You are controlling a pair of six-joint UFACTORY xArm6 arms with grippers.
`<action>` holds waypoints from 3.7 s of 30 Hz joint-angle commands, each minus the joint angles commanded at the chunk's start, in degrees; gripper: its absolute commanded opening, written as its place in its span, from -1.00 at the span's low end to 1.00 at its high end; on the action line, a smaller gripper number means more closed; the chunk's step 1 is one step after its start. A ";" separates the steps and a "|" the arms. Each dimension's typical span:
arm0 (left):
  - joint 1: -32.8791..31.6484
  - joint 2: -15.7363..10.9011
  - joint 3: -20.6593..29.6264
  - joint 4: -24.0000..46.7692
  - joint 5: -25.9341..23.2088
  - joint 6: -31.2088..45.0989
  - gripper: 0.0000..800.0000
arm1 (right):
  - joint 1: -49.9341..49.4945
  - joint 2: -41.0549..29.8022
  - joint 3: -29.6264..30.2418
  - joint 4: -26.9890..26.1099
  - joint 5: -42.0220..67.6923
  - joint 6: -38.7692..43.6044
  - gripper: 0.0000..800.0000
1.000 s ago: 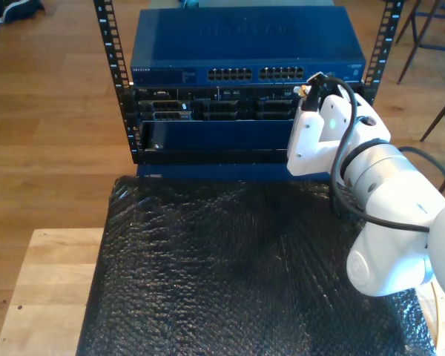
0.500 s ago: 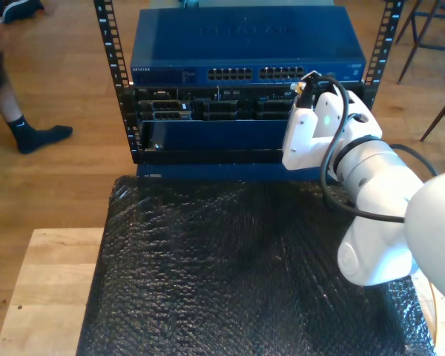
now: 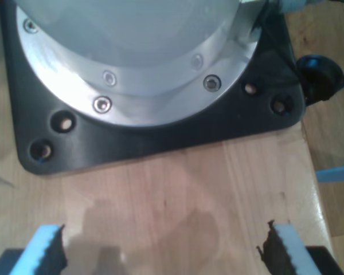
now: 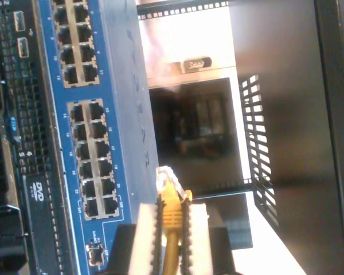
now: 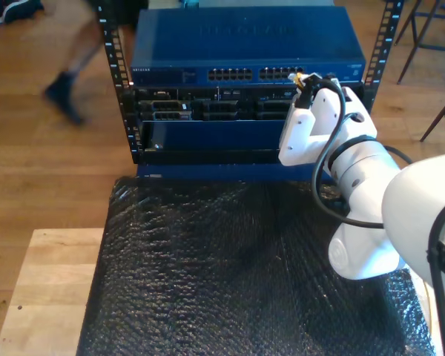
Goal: Grab the cable and plug it in
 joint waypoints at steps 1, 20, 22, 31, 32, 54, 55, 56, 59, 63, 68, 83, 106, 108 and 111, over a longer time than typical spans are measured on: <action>0.00 0.00 0.00 0.00 0.09 0.00 1.00 | 0.00 0.00 0.09 0.09 0.00 0.00 -1.00; 0.00 0.00 0.00 0.00 0.00 0.00 1.00 | 0.35 4.04 -0.44 4.66 -3.96 0.26 -1.00; 0.00 0.00 0.00 0.00 0.00 0.00 1.00 | 0.44 4.92 -1.32 6.07 -4.66 0.18 -1.00; 0.00 0.00 0.00 0.00 0.09 0.00 1.00 | 0.97 8.70 -4.66 7.82 -7.21 -0.09 -1.00; 0.00 0.00 0.00 0.00 0.00 0.00 1.00 | 1.05 8.79 -4.66 8.18 -7.30 -0.18 -1.00; 0.00 0.00 0.00 0.00 0.00 0.00 1.00 | 4.04 16.62 -11.43 16.53 -9.49 -5.10 -1.00; 0.00 0.00 0.00 0.00 0.00 0.00 1.00 | 4.04 16.70 -11.69 17.14 -9.49 -5.10 -1.00; 0.00 0.00 0.00 0.00 0.00 0.00 1.00 | 4.13 16.79 -12.04 17.85 -9.49 -5.27 -1.00; 0.00 0.00 0.00 0.00 0.00 0.00 1.00 | 5.27 17.32 -13.36 19.43 -9.76 -7.56 -1.00; 0.00 0.00 0.00 0.00 0.09 0.00 1.00 | 6.42 19.43 -16.00 23.12 -10.20 -10.11 -1.00; 0.00 0.00 0.00 0.00 0.00 0.00 1.00 | 7.12 19.60 -17.67 25.05 -10.29 -12.04 -1.00; 0.00 0.00 0.00 0.00 0.00 0.00 1.00 | 8.18 20.48 -19.34 29.54 -10.29 -14.42 -1.00; 0.00 0.00 0.00 0.00 0.09 0.00 1.00 | 9.14 20.84 -21.01 31.12 -10.55 -14.15 -1.00; 0.00 0.00 0.00 0.00 0.09 0.00 1.00 | 9.14 20.84 -21.10 31.12 -10.55 -14.15 -1.00; 0.00 0.00 0.00 0.00 0.09 0.00 1.00 | 9.14 20.92 -21.27 31.12 -10.55 -14.15 -1.00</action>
